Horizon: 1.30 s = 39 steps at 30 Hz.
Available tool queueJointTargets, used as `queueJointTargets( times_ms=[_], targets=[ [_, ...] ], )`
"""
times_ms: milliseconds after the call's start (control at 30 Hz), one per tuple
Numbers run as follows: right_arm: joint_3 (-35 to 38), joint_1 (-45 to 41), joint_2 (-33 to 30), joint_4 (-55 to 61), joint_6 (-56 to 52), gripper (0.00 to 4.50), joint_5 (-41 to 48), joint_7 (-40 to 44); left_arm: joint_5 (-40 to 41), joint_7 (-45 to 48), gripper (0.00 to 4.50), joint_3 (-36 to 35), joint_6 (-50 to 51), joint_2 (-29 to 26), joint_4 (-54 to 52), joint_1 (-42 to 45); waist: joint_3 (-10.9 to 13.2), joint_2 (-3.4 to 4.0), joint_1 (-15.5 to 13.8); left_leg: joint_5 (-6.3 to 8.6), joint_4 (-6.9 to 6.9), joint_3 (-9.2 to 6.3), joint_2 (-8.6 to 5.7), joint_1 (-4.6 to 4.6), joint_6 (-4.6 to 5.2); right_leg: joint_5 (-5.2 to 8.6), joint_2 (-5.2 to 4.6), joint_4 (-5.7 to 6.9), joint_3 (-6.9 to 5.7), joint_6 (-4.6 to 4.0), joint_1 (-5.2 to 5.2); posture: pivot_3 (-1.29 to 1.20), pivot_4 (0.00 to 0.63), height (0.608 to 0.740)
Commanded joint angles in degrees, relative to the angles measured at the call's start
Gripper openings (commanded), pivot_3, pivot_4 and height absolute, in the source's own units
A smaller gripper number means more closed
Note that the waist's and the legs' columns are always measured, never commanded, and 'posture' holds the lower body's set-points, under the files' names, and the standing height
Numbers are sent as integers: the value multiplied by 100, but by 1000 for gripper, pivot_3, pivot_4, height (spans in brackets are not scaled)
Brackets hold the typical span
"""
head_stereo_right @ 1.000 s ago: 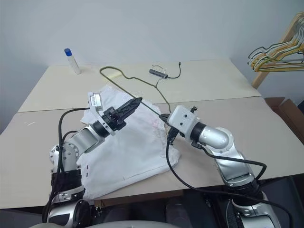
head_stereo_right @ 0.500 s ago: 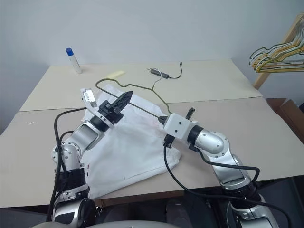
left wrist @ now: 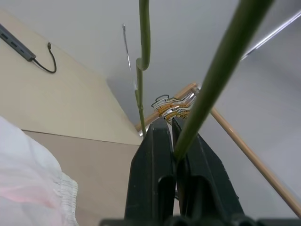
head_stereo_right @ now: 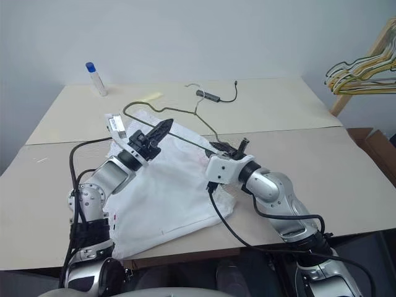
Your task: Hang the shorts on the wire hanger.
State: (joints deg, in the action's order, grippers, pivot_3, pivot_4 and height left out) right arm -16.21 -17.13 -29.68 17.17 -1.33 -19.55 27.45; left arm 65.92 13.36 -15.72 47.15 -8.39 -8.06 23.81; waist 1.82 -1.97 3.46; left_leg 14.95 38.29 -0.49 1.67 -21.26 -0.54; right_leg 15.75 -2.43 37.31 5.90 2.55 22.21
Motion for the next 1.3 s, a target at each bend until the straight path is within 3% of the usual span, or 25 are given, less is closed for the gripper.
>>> queueJointTargets(
  times_ms=[33,67,167,267,400,467,667,833,1300],
  targets=[
    [694,-96,50,645,-229,2805,1144,446,81,651,0,-91,33,-547,-161,308,0,0,16,0,0,0,0,-1,0,-1,0,-1,0,1,0,-41,0,740],
    [924,-67,100,803,-626,3188,1744,664,126,863,0,-131,70,-750,-141,365,0,0,24,0,0,-1,1,-1,0,-1,0,-1,-1,1,0,-42,0,740],
    [1856,-50,-29,972,-1898,3188,3748,1400,250,1886,0,-207,254,-1551,-81,552,2,-3,49,0,0,-14,2,0,1,-1,0,-9,-15,0,-12,-40,0,740],
    [2376,-146,-636,755,-2764,3188,4919,2246,195,3025,0,-201,325,-2267,242,741,8,4,39,0,1,-17,3,-3,1,-1,-1,-11,-25,-1,-11,-36,0,740],
    [2219,-286,-1882,251,-4200,3188,6079,3791,124,4556,0,-109,355,-2976,710,1043,17,15,52,0,-2,-14,5,-1,2,-1,-1,-20,-32,-2,-15,-35,0,740],
    [2036,-441,-2114,-57,-4848,3188,6550,4220,14,5127,0,-54,281,-3147,919,1166,21,17,52,0,-3,-12,7,-1,2,1,0,-19,-33,-3,-12,-35,0,740],
    [1553,-1139,-1726,-404,-5981,3188,7169,4203,-272,6105,0,112,131,-3211,1124,1356,26,19,90,0,-4,-8,16,-3,3,4,8,-19,-30,1,-7,-39,0,740],
    [1397,-1593,-1109,-388,-6499,3188,7258,3557,-376,6069,0,146,111,-3034,1089,1396,28,22,54,0,-2,-12,19,-18,2,1,11,-19,-30,-1,2,-42,0,740],
    [1251,-1802,-607,-177,-7090,3188,7485,2869,-438,6095,0,63,40,-2842,1082,1342,30,23,61,0,5,-18,19,-41,2,0,8,-16,-36,1,17,-49,0,740]
  ],
)
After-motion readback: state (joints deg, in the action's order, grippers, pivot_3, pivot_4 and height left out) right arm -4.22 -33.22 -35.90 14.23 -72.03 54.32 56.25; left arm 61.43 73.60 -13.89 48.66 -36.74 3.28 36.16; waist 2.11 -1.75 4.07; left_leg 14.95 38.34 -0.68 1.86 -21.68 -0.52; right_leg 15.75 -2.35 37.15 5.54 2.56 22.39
